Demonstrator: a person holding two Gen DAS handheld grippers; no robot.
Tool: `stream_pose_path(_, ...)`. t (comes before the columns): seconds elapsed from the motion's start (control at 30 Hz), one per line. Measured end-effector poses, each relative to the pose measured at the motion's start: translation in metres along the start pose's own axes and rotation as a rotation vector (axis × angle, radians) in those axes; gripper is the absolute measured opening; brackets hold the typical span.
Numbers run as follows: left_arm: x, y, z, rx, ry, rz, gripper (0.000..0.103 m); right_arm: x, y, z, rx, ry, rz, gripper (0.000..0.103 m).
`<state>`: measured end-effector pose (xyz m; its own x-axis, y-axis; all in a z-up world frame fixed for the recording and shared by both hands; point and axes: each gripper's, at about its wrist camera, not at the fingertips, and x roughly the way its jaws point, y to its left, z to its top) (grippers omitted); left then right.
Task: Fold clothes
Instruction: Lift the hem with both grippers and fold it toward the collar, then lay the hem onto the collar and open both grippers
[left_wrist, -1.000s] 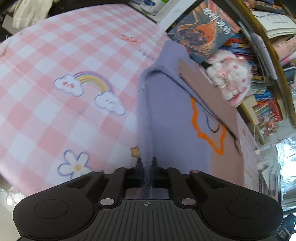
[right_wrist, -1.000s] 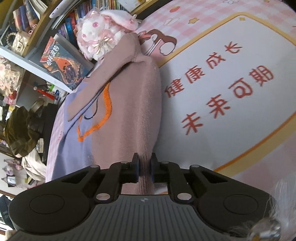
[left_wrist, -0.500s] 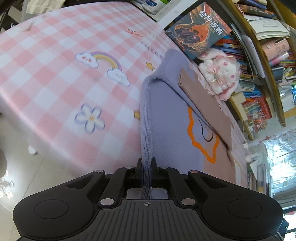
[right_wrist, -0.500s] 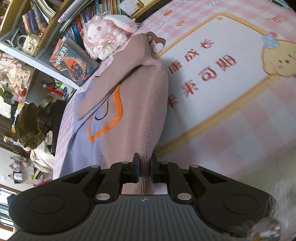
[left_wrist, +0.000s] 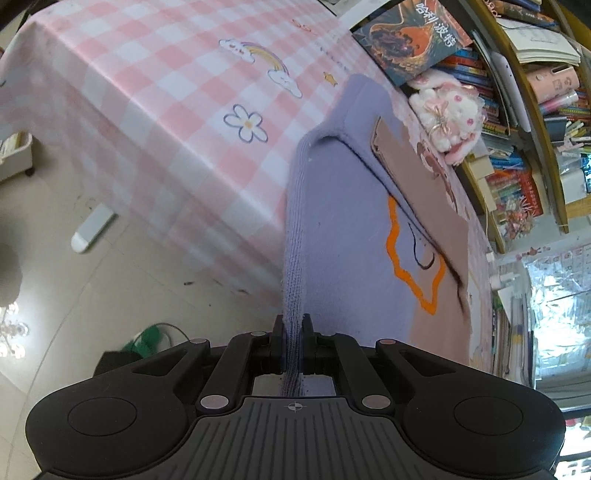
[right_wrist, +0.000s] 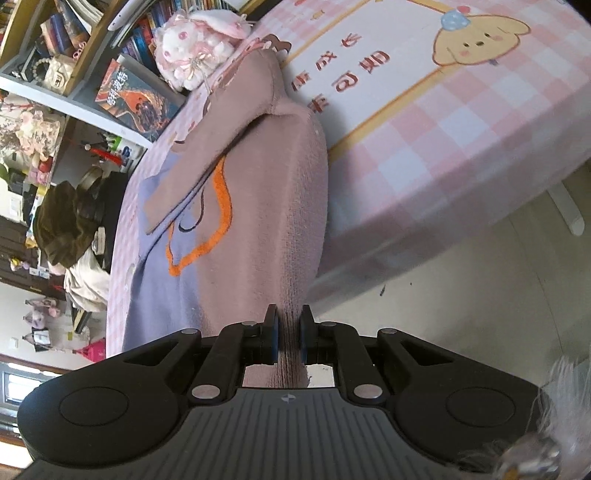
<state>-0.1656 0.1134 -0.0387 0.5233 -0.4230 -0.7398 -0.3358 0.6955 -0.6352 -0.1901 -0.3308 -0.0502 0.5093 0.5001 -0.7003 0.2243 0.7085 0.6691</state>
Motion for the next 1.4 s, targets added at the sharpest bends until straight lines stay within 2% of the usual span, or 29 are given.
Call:
stream_pose_path(0.17,-0.006,-0.009,0.008,-0.010,-0.034,-0.096,0.004,-0.011,0.006,0.001,-0.015,-0.012,0.042,0.010)
stream_pose_path(0.4,-0.009,-0.034,0.040,-0.010,-0.117,-0.226,0.004,-0.029,0.035,0.030,-0.027,-0.140,0.182,0.009)
stream_pose_path(0.6,0.005,-0.050,0.079,-0.022,-0.169,-0.284,0.004,-0.024,0.046,0.067,0.074,-0.244,0.256,0.009)
stream_pose_path(0.73,0.015,-0.062,0.104,-0.030,-0.204,-0.324,0.004,-0.015,0.058,0.092,0.071,-0.286,0.247,0.010)
stream_pose_path(0.87,0.028,-0.064,0.127,-0.042,-0.198,-0.338,0.004,-0.004,0.068,0.112,0.075,-0.312,0.227,0.010)
stream_pose_path(1.17,0.064,-0.072,0.177,-0.017,-0.166,-0.356,0.004,0.030,0.079,0.151,0.116,-0.354,0.197,0.010)
stream_pose_path(1.4,0.095,-0.076,0.200,-0.008,-0.121,-0.337,0.004,0.055,0.077,0.175,0.159,-0.362,0.156,0.010)
